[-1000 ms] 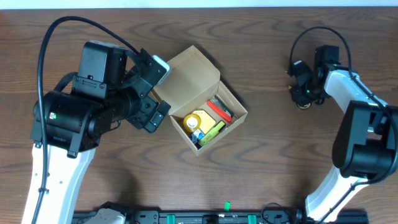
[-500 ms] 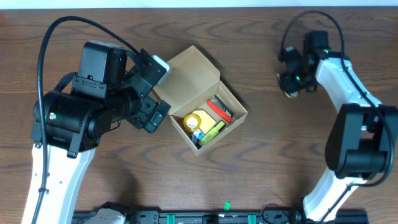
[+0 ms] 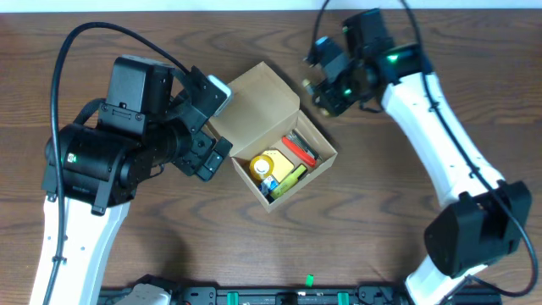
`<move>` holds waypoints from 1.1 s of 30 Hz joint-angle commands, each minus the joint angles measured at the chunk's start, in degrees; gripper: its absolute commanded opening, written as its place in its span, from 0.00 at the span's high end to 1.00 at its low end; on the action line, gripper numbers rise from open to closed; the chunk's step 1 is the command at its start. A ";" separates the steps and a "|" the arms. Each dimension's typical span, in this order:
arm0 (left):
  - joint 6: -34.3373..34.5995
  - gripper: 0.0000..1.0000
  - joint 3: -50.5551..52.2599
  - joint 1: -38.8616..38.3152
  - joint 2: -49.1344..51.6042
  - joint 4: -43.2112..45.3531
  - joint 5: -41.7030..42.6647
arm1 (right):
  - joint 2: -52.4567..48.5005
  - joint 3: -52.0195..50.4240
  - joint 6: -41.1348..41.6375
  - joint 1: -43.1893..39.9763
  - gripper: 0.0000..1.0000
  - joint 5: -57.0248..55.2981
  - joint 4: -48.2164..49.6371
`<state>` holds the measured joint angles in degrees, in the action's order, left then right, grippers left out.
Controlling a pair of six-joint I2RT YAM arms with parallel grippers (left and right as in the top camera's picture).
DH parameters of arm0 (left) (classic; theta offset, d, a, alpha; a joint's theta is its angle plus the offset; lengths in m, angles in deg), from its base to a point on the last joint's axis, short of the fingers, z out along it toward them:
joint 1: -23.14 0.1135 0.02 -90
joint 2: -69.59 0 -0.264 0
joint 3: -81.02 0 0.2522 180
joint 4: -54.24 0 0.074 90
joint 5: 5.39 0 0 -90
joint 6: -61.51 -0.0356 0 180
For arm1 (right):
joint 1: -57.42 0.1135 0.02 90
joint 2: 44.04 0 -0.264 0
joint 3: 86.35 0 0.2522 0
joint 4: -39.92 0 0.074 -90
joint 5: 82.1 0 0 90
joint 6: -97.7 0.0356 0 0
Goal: Pack container
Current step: 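Lift the correction tape and carry it left toward the box, then lower the correction tape into the box beside the stapler and release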
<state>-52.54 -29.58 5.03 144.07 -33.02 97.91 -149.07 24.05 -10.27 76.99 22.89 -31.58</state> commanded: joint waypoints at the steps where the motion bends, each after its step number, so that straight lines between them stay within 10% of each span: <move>1: -0.37 0.05 -0.94 0.09 0.04 -0.15 -0.33 | 0.28 0.09 1.29 2.99 0.99 1.75 -1.90; 22: -0.37 0.05 -0.94 0.09 0.04 -0.15 -0.33 | -0.09 -17.99 7.26 9.25 0.95 -7.37 8.96; 33: -0.37 0.05 -0.94 0.09 0.04 -0.15 -0.33 | -0.09 -19.21 7.82 9.29 0.51 -8.96 10.51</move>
<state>-52.52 -29.58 5.03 144.07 -33.02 97.93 -149.18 4.95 -3.19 86.00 14.52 -21.15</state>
